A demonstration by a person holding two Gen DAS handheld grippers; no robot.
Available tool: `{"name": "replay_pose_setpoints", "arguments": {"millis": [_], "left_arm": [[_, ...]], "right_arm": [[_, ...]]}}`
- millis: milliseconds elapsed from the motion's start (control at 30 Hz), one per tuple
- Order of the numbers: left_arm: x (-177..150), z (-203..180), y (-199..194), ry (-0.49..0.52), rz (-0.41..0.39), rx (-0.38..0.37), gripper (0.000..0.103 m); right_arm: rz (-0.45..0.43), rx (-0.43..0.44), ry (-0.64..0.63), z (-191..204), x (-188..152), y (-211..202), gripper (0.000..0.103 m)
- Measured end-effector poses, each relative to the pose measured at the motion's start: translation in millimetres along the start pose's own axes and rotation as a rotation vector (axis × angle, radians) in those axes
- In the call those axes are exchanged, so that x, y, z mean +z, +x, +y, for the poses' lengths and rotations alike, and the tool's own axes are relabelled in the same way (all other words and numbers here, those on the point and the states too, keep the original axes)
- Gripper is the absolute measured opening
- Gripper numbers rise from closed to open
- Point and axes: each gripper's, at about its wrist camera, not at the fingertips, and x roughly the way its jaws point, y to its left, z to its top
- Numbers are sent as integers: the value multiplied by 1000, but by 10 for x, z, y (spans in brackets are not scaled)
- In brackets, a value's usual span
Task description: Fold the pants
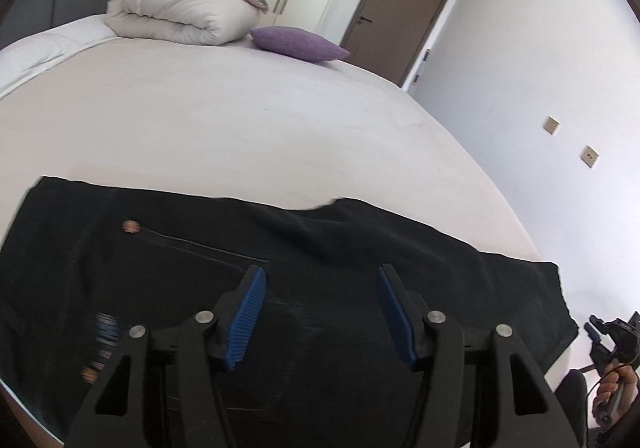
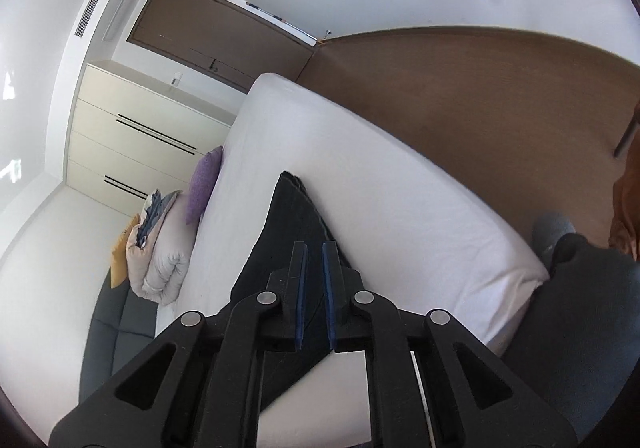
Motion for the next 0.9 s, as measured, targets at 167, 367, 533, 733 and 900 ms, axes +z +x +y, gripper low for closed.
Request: {"name": "replay_pose_setpoints", "arguments": {"millis": [167, 367, 533, 733, 900], "left_arm": [[-210, -617, 399, 72, 95, -76, 60], [-405, -757, 620, 108, 166, -70, 59], [-437, -737, 622, 114, 178, -71, 59], [-464, -747, 636, 119, 175, -68, 59], [-470, -755, 652, 116, 174, -68, 59]], "right_arm": [[28, 38, 116, -271, -249, -245, 63], [45, 61, 236, -504, -371, -202, 63], [48, 91, 234, -461, -427, -153, 63], [43, 162, 273, -383, -436, 96, 60], [34, 199, 313, -468, -473, 164, 36]]}}
